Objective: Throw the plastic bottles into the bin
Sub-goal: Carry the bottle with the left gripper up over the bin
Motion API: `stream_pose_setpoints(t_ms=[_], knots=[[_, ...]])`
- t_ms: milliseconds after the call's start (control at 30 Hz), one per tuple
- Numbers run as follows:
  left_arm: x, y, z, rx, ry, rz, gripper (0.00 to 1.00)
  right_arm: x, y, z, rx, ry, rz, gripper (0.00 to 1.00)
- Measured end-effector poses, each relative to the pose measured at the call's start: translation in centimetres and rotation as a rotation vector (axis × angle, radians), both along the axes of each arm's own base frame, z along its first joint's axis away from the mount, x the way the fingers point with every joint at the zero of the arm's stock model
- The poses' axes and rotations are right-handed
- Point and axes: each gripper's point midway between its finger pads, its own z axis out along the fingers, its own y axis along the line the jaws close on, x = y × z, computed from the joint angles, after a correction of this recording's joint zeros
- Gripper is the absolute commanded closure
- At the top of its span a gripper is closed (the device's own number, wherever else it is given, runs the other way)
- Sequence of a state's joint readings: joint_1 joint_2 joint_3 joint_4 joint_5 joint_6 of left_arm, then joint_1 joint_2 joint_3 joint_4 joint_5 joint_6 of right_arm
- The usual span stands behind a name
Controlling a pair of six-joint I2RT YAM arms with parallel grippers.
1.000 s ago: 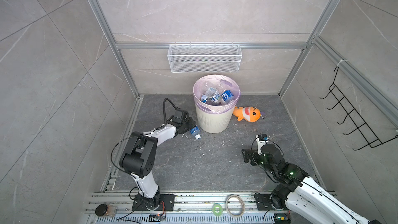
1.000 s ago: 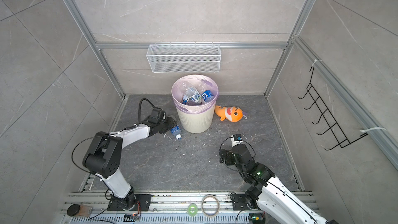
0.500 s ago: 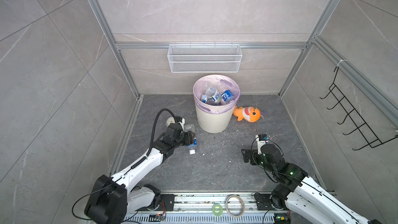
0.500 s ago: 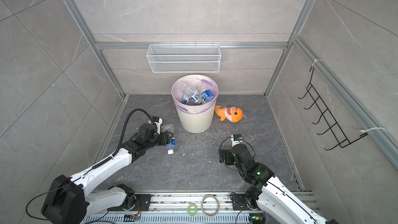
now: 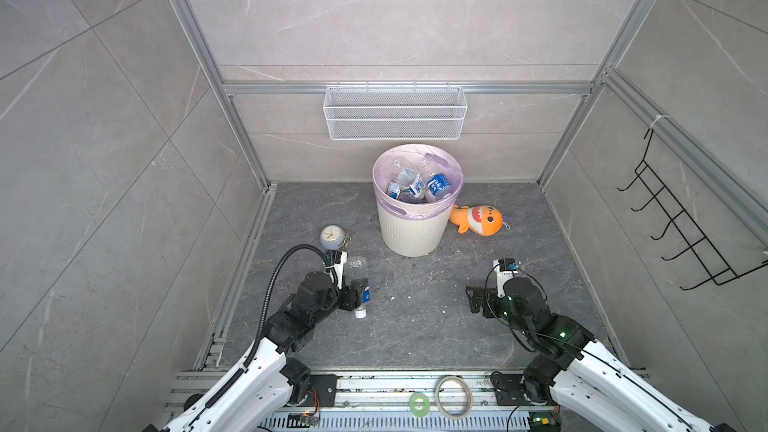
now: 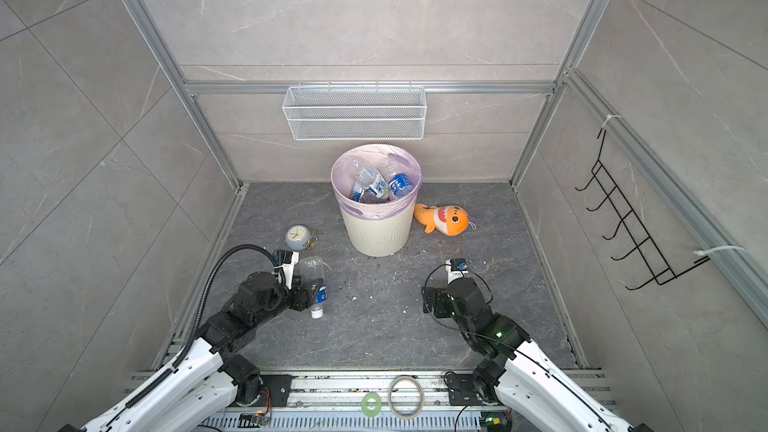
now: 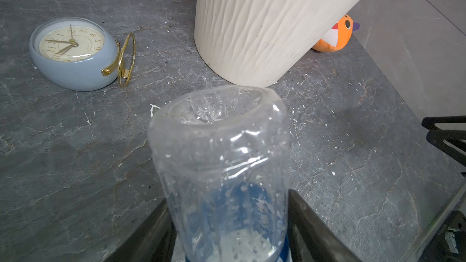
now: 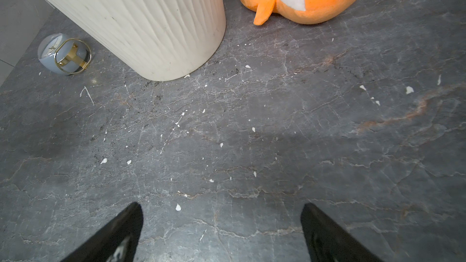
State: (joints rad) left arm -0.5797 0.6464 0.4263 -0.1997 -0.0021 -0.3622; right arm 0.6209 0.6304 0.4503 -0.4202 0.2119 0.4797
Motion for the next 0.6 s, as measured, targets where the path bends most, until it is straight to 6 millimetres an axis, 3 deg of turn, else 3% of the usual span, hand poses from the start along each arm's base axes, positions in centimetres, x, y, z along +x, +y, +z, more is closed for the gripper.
stream_pose_setpoints(t_ms=[200, 300, 500, 600], knots=[[-1.3, -0.6, 2.3, -0.038, -0.085, -0.044, 0.34, 0.1, 0.0, -0.1, -0.001, 0.001, 0.000, 0.00], [-1.6, -1.4, 4.7, -0.061, -0.118, -0.073, 0.34, 0.1, 0.1, -0.3, -0.006, 0.008, 0.000, 0.00], [0.4, -4.7, 13.8, -0.089, -0.223, -0.132, 0.33, 0.1, 0.1, -0.7, -0.016, 0.023, 0.001, 0.00], [3.8, -8.0, 20.2, -0.091, -0.294, -0.162, 0.33, 0.1, 0.1, -0.7, -0.016, 0.023, 0.001, 0.00]])
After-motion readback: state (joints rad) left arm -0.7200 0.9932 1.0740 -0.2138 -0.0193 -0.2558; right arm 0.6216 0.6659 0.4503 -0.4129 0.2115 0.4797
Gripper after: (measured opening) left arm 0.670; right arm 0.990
